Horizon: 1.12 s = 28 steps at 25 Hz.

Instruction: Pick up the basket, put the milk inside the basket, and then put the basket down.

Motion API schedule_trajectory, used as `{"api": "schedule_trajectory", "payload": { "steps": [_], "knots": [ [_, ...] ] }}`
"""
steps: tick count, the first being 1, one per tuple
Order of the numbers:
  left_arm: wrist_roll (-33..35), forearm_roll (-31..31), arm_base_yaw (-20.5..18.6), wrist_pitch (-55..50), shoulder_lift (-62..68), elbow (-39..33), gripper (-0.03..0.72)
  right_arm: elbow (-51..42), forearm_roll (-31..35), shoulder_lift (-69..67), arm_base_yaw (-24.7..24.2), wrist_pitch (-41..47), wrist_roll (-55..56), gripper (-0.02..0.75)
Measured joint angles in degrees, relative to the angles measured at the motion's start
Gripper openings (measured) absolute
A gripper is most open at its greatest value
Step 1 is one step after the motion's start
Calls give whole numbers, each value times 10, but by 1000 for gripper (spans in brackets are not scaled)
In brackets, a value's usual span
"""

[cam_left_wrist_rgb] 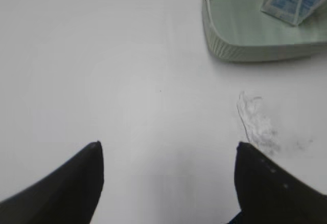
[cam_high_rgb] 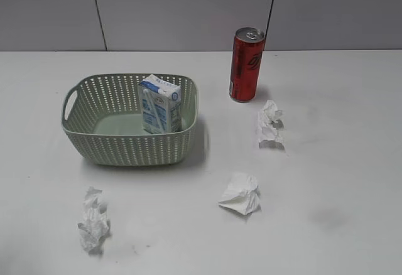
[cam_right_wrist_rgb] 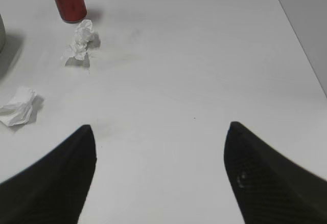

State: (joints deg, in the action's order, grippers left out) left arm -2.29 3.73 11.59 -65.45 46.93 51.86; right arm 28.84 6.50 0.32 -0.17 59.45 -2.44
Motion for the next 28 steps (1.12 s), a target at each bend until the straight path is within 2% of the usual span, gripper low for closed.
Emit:
{"api": "schedule_trajectory", "payload": {
  "steps": [8,13,28],
  "knots": [
    [18,-7,0,-16,-258,-168,589,0,0,0,0,0,0,589],
    [41,-20,0,8,-376,-235,589,0,0,0,0,0,0,589],
    [47,-12,0,30,-398,-244,589,0,0,0,0,0,0,589]
  ]
}}
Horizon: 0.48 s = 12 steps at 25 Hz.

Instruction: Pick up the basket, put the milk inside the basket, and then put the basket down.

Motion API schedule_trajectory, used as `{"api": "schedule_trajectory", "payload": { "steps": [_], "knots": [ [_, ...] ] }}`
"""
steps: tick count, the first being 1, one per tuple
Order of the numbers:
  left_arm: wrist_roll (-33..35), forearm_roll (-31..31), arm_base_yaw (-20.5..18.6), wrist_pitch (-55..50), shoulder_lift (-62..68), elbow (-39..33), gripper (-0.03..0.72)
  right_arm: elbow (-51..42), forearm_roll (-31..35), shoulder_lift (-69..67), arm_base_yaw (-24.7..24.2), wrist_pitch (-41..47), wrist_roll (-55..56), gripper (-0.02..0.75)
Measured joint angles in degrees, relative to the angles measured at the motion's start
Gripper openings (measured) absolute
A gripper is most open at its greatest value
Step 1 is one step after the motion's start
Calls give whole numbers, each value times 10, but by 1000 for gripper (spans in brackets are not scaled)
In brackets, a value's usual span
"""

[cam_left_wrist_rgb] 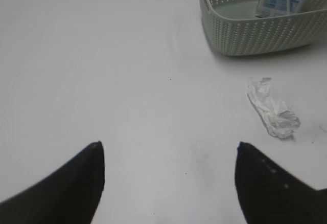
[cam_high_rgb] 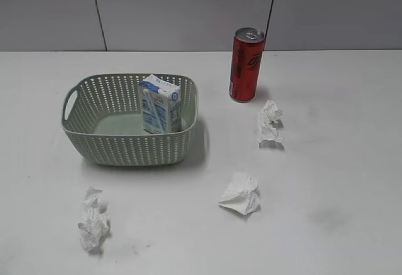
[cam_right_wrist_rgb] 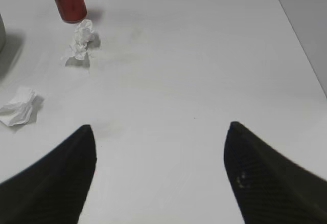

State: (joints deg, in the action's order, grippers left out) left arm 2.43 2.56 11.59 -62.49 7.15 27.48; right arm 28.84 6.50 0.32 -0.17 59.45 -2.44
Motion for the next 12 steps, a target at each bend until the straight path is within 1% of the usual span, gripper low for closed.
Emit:
{"api": "schedule_trajectory", "payload": {
  "steps": [9,12],
  "knots": [
    [1,1,-1,0,-1,0,589,0,0,0,0,0,0,589],
    [1,3,-17,1,-12,0,589,0,0,0,0,0,0,589]
  ]
}}
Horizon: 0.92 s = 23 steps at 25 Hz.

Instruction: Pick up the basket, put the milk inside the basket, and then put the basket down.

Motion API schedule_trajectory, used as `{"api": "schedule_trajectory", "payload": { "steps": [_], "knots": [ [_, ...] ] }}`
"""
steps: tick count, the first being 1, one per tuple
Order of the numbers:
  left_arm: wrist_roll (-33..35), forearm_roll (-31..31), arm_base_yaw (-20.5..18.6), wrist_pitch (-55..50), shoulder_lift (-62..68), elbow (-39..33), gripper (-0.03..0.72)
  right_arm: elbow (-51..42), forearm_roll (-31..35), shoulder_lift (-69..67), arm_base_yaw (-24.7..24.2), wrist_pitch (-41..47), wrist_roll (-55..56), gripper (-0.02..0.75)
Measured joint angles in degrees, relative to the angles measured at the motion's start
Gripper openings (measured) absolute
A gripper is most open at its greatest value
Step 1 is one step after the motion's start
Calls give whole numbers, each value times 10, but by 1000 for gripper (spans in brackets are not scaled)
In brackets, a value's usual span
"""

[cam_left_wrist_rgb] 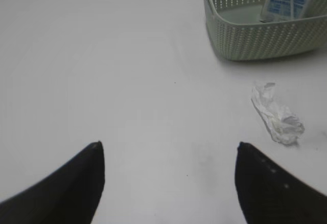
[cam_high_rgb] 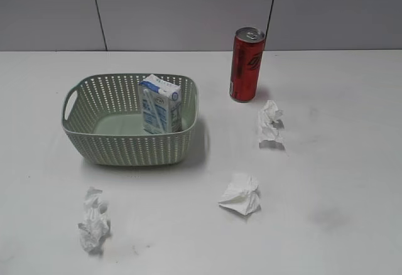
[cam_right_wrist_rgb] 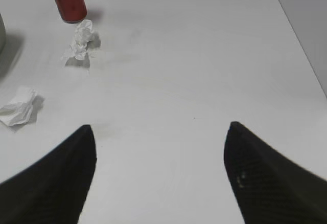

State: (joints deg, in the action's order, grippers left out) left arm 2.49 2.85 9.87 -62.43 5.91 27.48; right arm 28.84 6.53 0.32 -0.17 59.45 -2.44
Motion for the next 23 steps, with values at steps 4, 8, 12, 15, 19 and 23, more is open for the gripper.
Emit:
{"api": "schedule_trajectory", "payload": {
  "steps": [4,8,12,15,19,23],
  "knots": [
    [0,0,-53,1,-21,0,589,0,0,0,0,0,0,589],
    [0,0,-96,1,-48,0,589,0,0,0,0,0,0,589],
    [0,1,-103,1,-61,0,589,0,0,0,0,0,0,589],
    [0,1,-103,1,-62,0,587,0,0,0,0,0,0,589],
    [0,2,-103,1,-62,0,588,0,0,0,0,0,0,589],
    [0,2,-103,1,-62,0,588,0,0,0,0,0,0,589]
  ]
}}
